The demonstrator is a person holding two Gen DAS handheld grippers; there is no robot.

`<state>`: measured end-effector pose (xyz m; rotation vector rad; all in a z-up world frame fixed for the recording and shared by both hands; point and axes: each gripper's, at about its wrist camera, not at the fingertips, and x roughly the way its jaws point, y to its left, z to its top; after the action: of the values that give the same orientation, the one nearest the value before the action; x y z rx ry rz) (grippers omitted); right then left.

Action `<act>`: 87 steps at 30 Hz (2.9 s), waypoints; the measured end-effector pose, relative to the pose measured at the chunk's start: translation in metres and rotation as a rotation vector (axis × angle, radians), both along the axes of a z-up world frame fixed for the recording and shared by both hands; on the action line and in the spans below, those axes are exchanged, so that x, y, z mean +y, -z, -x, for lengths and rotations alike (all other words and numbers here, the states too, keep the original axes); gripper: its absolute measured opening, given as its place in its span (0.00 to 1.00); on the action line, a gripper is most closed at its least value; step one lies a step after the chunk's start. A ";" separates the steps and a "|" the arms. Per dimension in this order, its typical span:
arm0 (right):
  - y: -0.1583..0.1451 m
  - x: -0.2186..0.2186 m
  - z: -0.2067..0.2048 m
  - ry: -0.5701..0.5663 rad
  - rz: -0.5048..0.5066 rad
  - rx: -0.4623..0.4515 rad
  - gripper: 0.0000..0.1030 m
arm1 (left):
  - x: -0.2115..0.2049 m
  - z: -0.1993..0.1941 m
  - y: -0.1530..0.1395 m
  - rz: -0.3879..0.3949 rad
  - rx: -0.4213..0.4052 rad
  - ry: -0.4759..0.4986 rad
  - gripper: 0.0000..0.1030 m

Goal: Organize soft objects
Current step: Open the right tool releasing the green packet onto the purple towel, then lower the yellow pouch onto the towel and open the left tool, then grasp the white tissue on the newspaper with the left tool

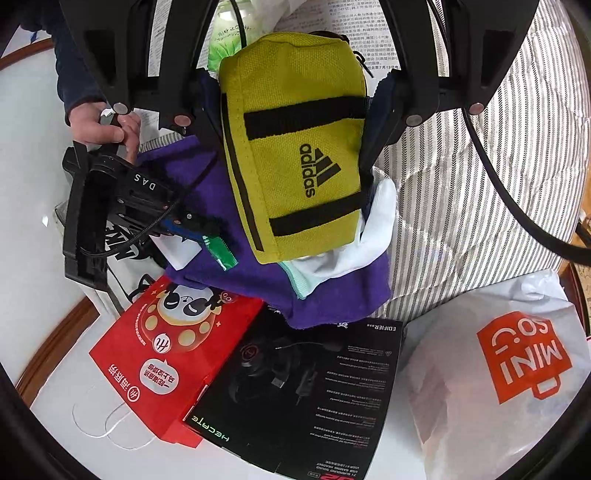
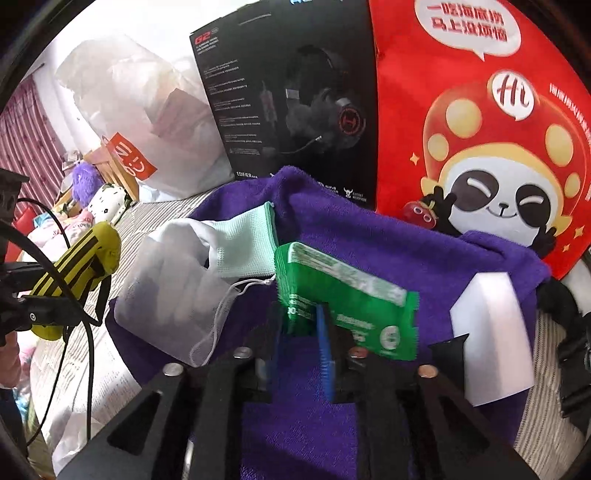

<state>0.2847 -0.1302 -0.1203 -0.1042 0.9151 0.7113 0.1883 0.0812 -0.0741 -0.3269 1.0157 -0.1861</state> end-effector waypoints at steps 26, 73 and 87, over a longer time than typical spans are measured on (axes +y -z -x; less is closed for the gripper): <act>-0.037 -0.098 0.049 0.301 -0.032 0.082 0.47 | -0.051 -0.021 0.013 -0.140 0.009 0.095 0.61; -0.043 -0.136 0.141 0.342 -0.059 0.136 0.55 | -0.095 -0.032 0.041 -0.435 0.094 0.109 0.81; -0.036 -0.110 0.163 0.315 -0.031 0.152 0.56 | -0.066 0.039 0.009 -0.351 0.047 0.105 0.81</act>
<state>0.1222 -0.2406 -0.0844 0.1211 1.0369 0.4435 0.1497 0.0150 -0.0835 0.0417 1.0909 -0.0924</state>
